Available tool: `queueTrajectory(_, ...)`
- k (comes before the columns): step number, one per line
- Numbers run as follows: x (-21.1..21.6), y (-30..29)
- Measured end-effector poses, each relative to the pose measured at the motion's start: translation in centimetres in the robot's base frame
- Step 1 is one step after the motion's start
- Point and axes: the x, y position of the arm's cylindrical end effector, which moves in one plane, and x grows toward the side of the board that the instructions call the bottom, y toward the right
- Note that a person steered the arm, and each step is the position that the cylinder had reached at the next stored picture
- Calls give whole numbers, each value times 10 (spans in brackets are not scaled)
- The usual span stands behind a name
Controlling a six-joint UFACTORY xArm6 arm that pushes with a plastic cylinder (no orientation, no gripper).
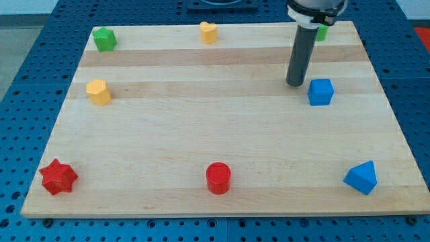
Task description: Place the blue cube at the center of the board
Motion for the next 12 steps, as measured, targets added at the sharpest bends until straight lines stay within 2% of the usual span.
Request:
queueTrajectory(1, -21, 75)
queueTrajectory(2, -20, 159)
queueTrajectory(3, 16, 160)
queueTrajectory(4, 31, 99)
queueTrajectory(6, 32, -68)
queueTrajectory(7, 32, -68)
queueTrajectory(8, 32, -2)
queueTrajectory(9, 58, 21)
queueTrajectory(10, 89, -11)
queueTrajectory(11, 94, -55)
queueTrajectory(12, 75, -80)
